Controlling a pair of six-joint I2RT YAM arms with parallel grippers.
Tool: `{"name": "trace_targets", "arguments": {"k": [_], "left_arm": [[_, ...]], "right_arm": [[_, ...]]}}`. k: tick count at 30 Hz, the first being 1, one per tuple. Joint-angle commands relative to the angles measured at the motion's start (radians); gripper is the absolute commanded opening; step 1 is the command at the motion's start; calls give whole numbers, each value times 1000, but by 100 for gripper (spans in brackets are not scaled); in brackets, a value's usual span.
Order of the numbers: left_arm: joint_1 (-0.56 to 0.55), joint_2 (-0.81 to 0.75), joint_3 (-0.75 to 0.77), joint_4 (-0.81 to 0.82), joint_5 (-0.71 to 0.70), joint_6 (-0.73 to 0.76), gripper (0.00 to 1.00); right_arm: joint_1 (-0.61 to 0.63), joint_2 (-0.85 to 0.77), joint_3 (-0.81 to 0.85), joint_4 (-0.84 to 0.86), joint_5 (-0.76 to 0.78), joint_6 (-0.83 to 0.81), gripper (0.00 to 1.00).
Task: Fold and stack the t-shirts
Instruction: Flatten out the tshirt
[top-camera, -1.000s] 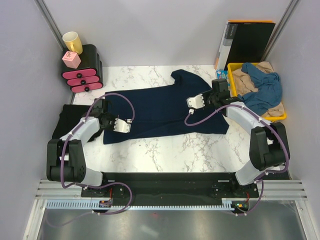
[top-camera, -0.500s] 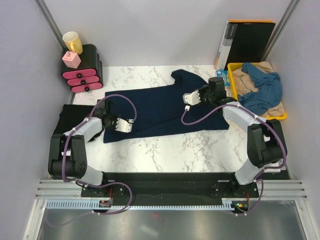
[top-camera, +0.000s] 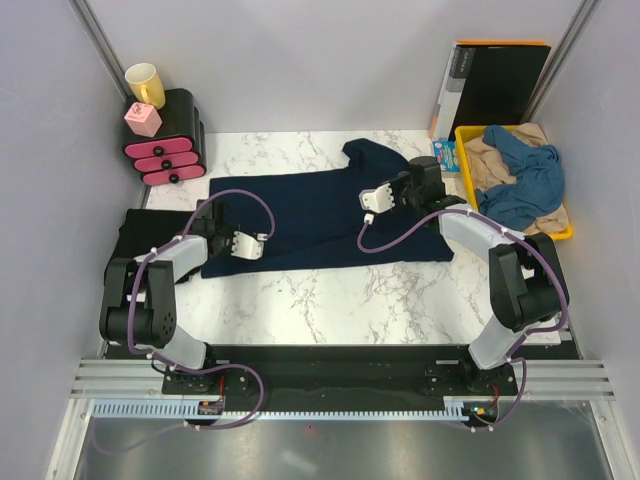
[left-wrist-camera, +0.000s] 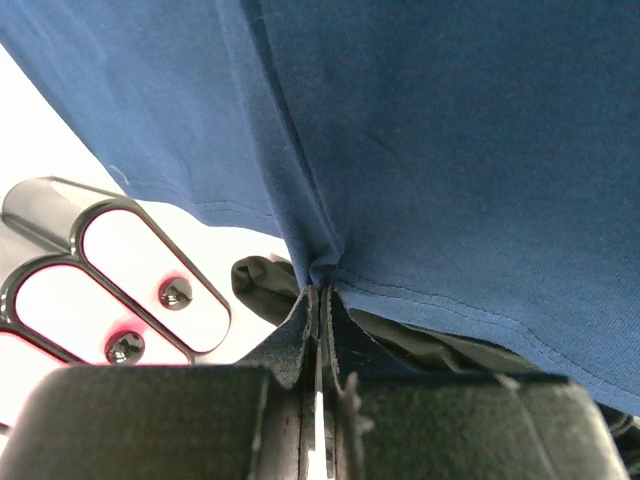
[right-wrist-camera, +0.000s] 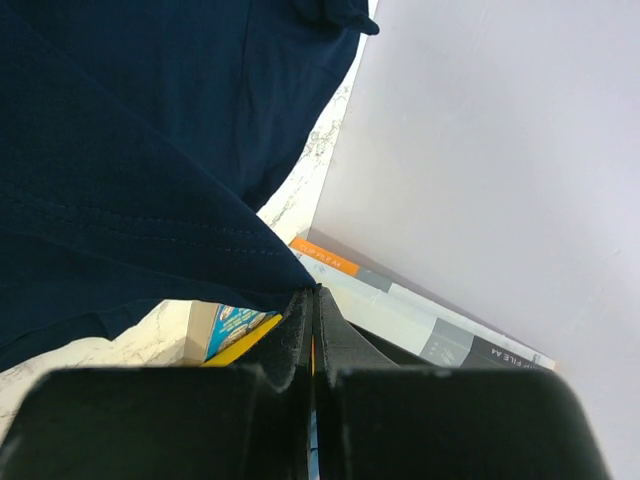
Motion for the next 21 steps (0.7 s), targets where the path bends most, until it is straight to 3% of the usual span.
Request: {"name": "trace_targets", "arguments": {"k": [1,5,9,21], "left_arm": [[-7,-1,3,68,-26,-62,2],[2,-49,4,47,-19,-90,2],[13,-89,-34,16,6,-78,2],[17,-26,3,27,-39,-73,2]], "right_arm": [[6,12,42,55,26,3,0],[-7,-23,66,40,67,79,0],[-48,-87,10,11,50,54,0],[-103,-111,-20,-17,40,14,0]]}}
